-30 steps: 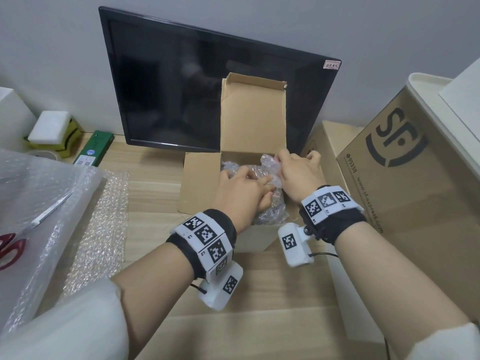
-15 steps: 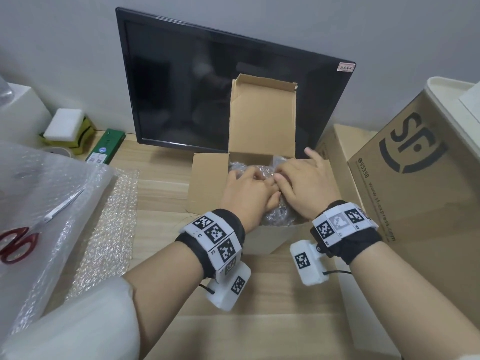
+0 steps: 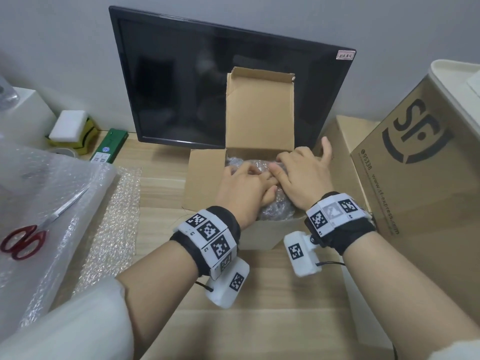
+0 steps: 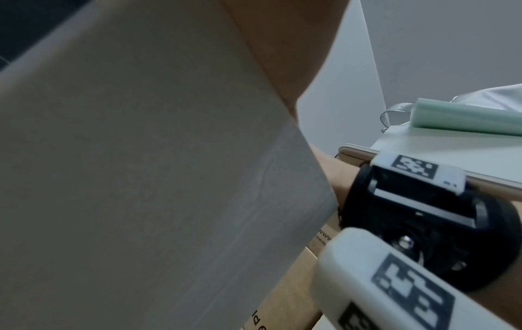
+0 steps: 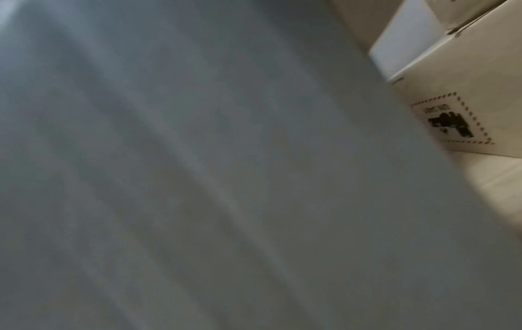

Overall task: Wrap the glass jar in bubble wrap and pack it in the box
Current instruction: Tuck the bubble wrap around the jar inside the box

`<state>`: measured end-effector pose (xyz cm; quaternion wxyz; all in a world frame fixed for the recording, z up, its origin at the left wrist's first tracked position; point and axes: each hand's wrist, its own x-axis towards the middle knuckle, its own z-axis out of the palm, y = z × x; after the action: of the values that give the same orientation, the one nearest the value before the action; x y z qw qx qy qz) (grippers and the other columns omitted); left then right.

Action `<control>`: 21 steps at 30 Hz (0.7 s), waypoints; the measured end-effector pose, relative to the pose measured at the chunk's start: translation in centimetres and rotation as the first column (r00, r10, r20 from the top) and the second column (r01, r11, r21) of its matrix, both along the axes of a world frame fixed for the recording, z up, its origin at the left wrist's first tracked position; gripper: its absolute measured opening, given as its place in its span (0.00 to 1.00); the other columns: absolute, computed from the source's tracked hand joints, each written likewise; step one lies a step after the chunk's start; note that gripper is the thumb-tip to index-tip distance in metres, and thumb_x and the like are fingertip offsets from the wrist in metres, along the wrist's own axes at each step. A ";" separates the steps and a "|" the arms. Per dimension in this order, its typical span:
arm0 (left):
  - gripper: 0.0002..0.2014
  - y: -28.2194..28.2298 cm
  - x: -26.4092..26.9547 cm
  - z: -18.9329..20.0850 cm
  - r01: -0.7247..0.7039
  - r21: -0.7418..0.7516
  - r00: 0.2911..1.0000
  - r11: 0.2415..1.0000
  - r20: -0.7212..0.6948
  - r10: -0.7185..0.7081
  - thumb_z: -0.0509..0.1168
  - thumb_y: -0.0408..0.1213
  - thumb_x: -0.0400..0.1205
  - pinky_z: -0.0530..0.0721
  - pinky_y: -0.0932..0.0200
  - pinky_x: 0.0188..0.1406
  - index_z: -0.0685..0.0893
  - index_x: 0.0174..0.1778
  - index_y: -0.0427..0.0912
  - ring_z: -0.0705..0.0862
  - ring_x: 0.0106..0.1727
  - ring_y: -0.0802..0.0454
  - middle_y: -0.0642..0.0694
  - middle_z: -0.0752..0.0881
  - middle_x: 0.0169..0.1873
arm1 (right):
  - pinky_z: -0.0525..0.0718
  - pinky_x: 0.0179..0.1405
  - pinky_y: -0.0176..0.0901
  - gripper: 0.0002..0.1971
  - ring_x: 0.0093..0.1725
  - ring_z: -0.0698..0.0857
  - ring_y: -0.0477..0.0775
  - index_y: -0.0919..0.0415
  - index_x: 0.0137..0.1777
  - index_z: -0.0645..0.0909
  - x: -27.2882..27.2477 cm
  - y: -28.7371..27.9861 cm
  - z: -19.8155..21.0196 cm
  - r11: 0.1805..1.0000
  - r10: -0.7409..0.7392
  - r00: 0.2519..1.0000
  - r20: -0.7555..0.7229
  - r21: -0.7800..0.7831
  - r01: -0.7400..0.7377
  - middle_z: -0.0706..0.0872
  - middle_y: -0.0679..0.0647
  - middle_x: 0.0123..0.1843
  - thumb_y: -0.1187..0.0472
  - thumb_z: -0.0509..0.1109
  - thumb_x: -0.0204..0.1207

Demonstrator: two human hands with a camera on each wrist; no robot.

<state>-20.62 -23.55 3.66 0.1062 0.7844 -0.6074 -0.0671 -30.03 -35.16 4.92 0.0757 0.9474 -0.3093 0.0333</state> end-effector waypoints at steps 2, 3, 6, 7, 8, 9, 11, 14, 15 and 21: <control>0.17 0.1 -0.2 0.0 0.010 -0.003 1.000 1.000 0.002 -0.010 0.45 0.48 0.86 0.62 0.49 0.64 0.76 0.64 0.60 0.66 0.68 0.52 0.64 0.79 0.62 | 0.25 0.69 0.62 0.35 0.71 0.70 0.50 0.52 0.57 0.79 -0.1 0.2 0.2 0.999 -0.016 0.998 -0.062 0.033 0.018 0.87 0.50 0.48 0.39 0.31 0.76; 0.17 0.3 -0.1 -0.1 0.010 -0.004 1.000 1.000 0.002 -0.010 0.46 0.48 0.86 0.62 0.49 0.65 0.75 0.65 0.61 0.66 0.68 0.52 0.65 0.78 0.64 | 0.23 0.68 0.64 0.37 0.74 0.66 0.50 0.51 0.59 0.79 0.1 0.1 0.0 0.998 -0.009 0.997 -0.073 0.059 0.013 0.87 0.51 0.49 0.39 0.29 0.75; 0.19 0.4 0.0 0.2 0.006 -0.008 1.000 1.000 0.002 -0.006 0.44 0.49 0.86 0.60 0.49 0.64 0.74 0.68 0.63 0.66 0.69 0.52 0.68 0.75 0.68 | 0.29 0.74 0.65 0.29 0.76 0.58 0.49 0.46 0.63 0.78 0.0 -0.5 -0.3 0.959 -0.023 0.999 0.039 0.282 0.012 0.80 0.53 0.59 0.40 0.38 0.80; 0.19 0.4 -0.1 0.2 -0.004 -0.004 1.000 1.000 0.003 0.004 0.44 0.50 0.86 0.59 0.50 0.65 0.74 0.69 0.64 0.66 0.69 0.52 0.68 0.72 0.71 | 0.36 0.78 0.61 0.26 0.76 0.58 0.49 0.44 0.64 0.78 -0.4 -1.0 -0.6 0.898 -0.058 0.984 0.169 0.440 -0.023 0.78 0.52 0.63 0.39 0.41 0.81; 0.19 0.4 0.0 0.3 -0.019 -0.002 1.000 1.000 -0.001 0.019 0.45 0.51 0.86 0.58 0.50 0.65 0.75 0.68 0.64 0.66 0.69 0.53 0.68 0.71 0.72 | 0.46 0.80 0.56 0.26 0.76 0.61 0.49 0.43 0.65 0.78 -1.0 -1.4 -0.8 0.785 -0.126 0.929 0.347 0.607 -0.120 0.76 0.51 0.67 0.37 0.44 0.80; 0.19 0.6 0.0 0.2 -0.041 -0.011 0.999 0.999 -0.010 0.041 0.45 0.51 0.86 0.57 0.51 0.65 0.76 0.67 0.63 0.66 0.68 0.53 0.68 0.70 0.73 | 0.56 0.79 0.52 0.27 0.75 0.66 0.48 0.45 0.66 0.78 -1.6 -2.0 -1.3 0.674 -0.228 0.818 0.528 0.692 -0.259 0.76 0.49 0.68 0.36 0.46 0.79; 0.23 0.9 0.2 -0.2 -0.105 -0.093 0.994 0.990 -0.050 0.101 0.42 0.53 0.83 0.56 0.53 0.61 0.81 0.63 0.61 0.70 0.66 0.52 0.64 0.76 0.70 | 0.70 0.74 0.52 0.21 0.67 0.76 0.47 0.50 0.63 0.77 -2.8 -3.7 -2.6 0.611 -0.504 0.535 0.678 0.717 -0.334 0.79 0.45 0.63 0.42 0.50 0.81; 0.27 1.5 0.7 -0.8 -0.219 -0.253 0.975 0.943 -0.104 0.198 0.41 0.54 0.78 0.55 0.57 0.53 0.85 0.58 0.59 0.75 0.61 0.51 0.57 0.87 0.57 | 0.75 0.70 0.59 0.12 0.57 0.79 0.48 0.51 0.57 0.76 -4.4 -5.6 -5.5 0.552 -0.734 0.403 0.546 0.826 -0.115 0.81 0.44 0.54 0.51 0.55 0.80; 0.24 1.7 0.8 -1.0 -0.239 -0.270 0.970 0.933 -0.113 0.216 0.44 0.53 0.78 0.54 0.58 0.51 0.85 0.57 0.59 0.75 0.60 0.51 0.58 0.87 0.56 | 0.74 0.70 0.58 0.11 0.59 0.79 0.50 0.52 0.59 0.76 -4.7 -6.1 -6.8 0.504 -0.765 0.434 0.475 0.862 -0.056 0.81 0.47 0.56 0.54 0.58 0.80; 0.13 0.9 0.3 -1.2 -0.294 -0.316 0.955 0.902 -0.129 0.266 0.58 0.41 0.81 0.51 0.63 0.46 0.87 0.49 0.60 0.72 0.56 0.57 0.65 0.86 0.53 | 0.65 0.75 0.53 0.24 0.75 0.69 0.61 0.58 0.71 0.72 -2.7 -7.3 -11.5 0.497 -0.637 0.758 0.143 0.828 0.261 0.65 0.58 0.78 0.60 0.68 0.74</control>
<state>-20.32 -22.61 2.44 0.2705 0.8307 -0.4861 0.0197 -32.73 -42.42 -6.58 -0.3979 0.7339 -0.5437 0.0865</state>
